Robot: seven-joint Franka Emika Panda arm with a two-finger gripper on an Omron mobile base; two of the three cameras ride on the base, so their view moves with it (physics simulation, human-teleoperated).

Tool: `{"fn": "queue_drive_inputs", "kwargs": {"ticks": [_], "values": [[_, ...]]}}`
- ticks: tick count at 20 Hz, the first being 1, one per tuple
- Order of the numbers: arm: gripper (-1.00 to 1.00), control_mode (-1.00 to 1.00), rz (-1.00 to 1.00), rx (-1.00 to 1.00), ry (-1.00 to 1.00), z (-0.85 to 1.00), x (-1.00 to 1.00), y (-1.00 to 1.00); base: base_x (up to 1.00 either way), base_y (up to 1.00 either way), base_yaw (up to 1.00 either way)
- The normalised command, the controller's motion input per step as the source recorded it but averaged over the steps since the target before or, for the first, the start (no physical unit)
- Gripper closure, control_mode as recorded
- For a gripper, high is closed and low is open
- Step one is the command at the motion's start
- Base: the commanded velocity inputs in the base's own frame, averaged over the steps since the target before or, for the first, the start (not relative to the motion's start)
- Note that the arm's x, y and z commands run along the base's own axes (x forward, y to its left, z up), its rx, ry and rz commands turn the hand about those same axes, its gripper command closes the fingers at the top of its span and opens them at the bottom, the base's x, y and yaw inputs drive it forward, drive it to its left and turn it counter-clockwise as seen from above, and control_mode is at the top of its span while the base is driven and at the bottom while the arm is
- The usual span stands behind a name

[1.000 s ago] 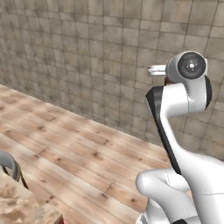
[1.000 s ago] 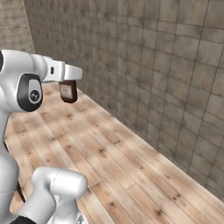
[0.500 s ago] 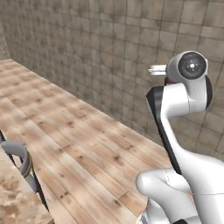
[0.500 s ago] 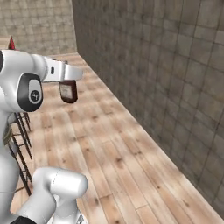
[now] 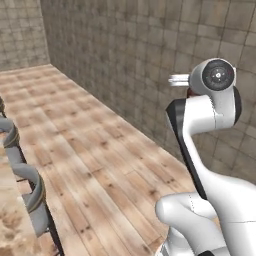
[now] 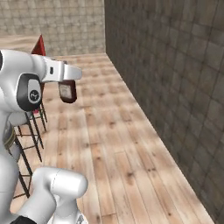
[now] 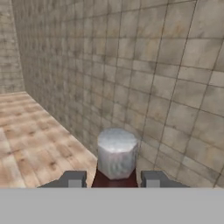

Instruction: Move the ketchup and ketchup from the cabinet to the dining counter.

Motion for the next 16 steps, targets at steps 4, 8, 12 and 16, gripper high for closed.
{"fn": "queue_drive_inputs", "kwargs": {"ticks": [4,8,12,16], "values": [[1.0,1.0,0.0,0.0,0.0,0.0,0.0,0.0,0.73,-0.28,0.3],[1.0,1.0,0.0,0.0,0.0,0.0,0.0,0.0,0.72,-0.3,0.3],[1.0,1.0,0.0,0.0,0.0,0.0,0.0,0.0,0.71,-0.32,0.31],[1.0,1.0,0.0,0.0,0.0,0.0,0.0,0.0,0.71,-0.32,0.31]]}}
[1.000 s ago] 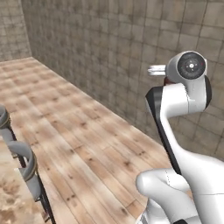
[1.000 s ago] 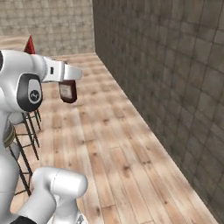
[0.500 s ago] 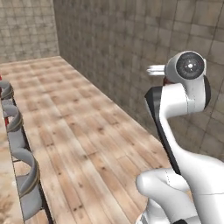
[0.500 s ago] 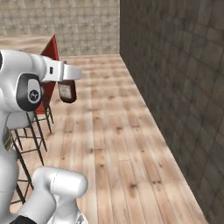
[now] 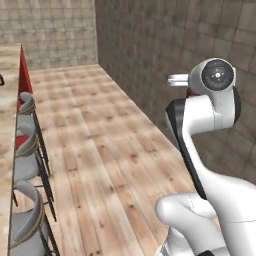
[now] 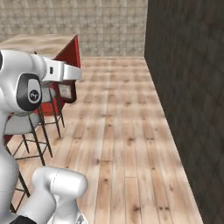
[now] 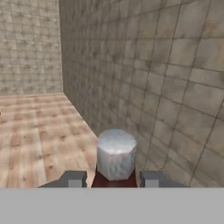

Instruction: Move the ketchup and ketchup from the cabinet to the dining counter.

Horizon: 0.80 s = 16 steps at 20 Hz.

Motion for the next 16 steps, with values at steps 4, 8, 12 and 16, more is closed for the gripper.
{"fn": "queue_drive_inputs", "kwargs": {"ticks": [4,8,12,16], "values": [[1.0,1.0,0.0,0.0,0.0,0.0,0.0,0.0,0.69,-0.32,0.31],[1.0,1.0,0.0,0.0,0.0,0.0,0.0,0.0,0.71,-0.32,0.3],[1.0,1.0,0.0,0.0,0.0,0.0,0.0,0.0,0.7,-0.33,0.28],[1.0,1.0,0.0,0.0,0.0,0.0,0.0,0.0,0.72,-0.33,0.27]]}}
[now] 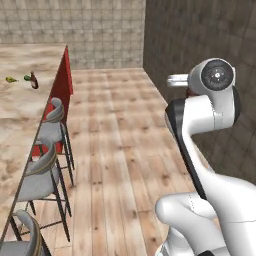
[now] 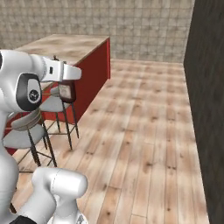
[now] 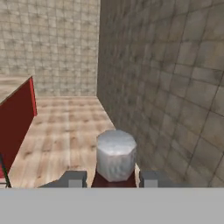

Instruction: Move the ketchup and ketchup from the cabinet to the dining counter.

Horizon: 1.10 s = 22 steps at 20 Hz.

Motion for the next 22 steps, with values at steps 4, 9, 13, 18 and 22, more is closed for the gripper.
{"fn": "queue_drive_inputs", "kwargs": {"ticks": [4,9,13,18,22], "values": [[1.0,1.0,0.0,0.0,0.0,0.0,0.0,0.0,0.74,-0.33,0.25],[1.0,1.0,0.0,0.0,0.0,0.0,0.0,0.0,0.74,-0.32,0.26],[1.0,1.0,0.0,0.0,0.0,0.0,0.0,0.0,0.74,-0.29,0.28],[1.0,1.0,0.0,0.0,0.0,0.0,0.0,0.0,0.74,-0.31,0.27],[1.0,1.0,0.0,0.0,0.0,0.0,0.0,0.0,0.73,-0.31,0.27]]}}
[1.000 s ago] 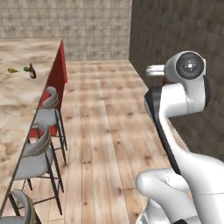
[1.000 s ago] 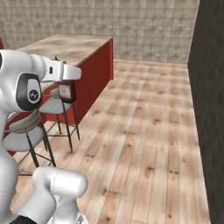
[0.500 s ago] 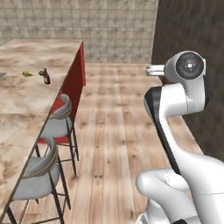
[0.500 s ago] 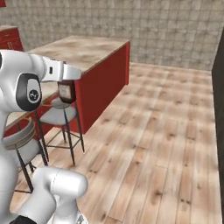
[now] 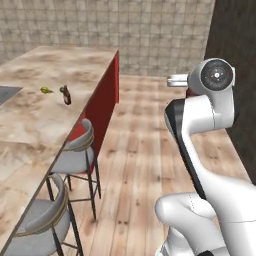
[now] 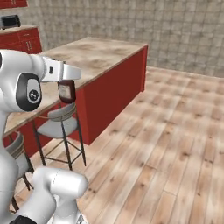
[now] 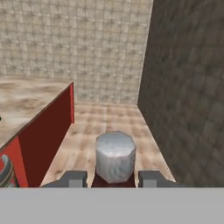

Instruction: Move the ketchup and ketchup from the cabinet to the dining counter.

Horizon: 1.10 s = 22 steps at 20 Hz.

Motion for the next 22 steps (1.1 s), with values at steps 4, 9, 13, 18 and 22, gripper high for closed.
{"fn": "queue_drive_inputs", "kwargs": {"ticks": [4,9,13,18,22], "values": [[1.0,1.0,0.0,0.0,0.0,0.0,0.0,0.0,0.71,-0.32,0.27],[1.0,1.0,0.0,0.0,0.0,0.0,0.0,0.0,0.7,-0.32,0.29],[1.0,1.0,0.0,0.0,0.0,0.0,0.0,0.0,0.66,-0.34,0.3],[1.0,1.0,0.0,0.0,0.0,0.0,0.0,0.0,0.53,-0.34,0.36],[1.0,1.0,0.0,0.0,0.0,0.0,0.0,0.0,0.48,-0.32,0.41]]}}
